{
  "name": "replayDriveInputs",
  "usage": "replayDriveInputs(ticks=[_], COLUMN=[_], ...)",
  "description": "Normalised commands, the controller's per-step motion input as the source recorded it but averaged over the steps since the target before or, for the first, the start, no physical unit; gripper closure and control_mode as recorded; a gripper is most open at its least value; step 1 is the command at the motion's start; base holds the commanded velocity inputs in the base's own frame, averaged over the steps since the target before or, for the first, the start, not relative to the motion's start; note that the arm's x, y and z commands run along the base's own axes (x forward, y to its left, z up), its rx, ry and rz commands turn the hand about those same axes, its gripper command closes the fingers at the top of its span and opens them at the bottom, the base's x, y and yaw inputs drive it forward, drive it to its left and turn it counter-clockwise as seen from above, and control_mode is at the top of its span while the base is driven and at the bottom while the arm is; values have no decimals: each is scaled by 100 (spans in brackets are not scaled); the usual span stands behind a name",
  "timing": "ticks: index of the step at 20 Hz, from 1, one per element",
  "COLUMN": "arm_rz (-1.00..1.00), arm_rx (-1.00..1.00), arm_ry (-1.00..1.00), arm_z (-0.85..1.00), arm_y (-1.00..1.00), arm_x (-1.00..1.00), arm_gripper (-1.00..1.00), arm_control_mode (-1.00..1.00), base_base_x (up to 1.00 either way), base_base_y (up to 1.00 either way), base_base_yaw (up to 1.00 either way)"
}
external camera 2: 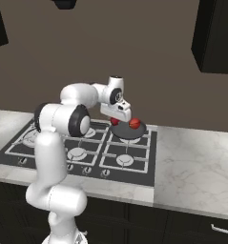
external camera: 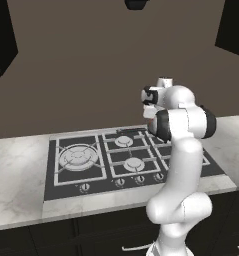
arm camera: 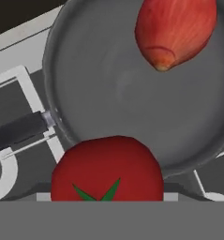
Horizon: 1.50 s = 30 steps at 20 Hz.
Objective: Place the pan on the rear right burner on the stove. Then place the tomato and the onion in the pan and turn on the rear right burner.
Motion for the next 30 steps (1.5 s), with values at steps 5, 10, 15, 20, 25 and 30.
replayDriveInputs(ticks=[5, 10, 15, 20, 25, 30], arm_rz=[-9, -9, -8, -5, -2, -1], arm_rx=[0, -2, -2, -1, -1, -2], arm_ry=[0, 0, 1, 0, 0, -1], arm_z=[-22, -34, -36, -24, -11, 4], arm_y=[-25, -22, -17, -6, 0, 0], arm_x=[43, 34, 13, -1, -21, -39], arm_gripper=[100, 100, 100, 100, -100, -100], arm_control_mode=[-100, -100, -100, -100, -100, -100], base_base_x=[0, 0, 0, 0, 0, 0], base_base_y=[0, 0, 0, 0, 0, 0], base_base_yaw=[0, 0, 0, 0, 0, 0])
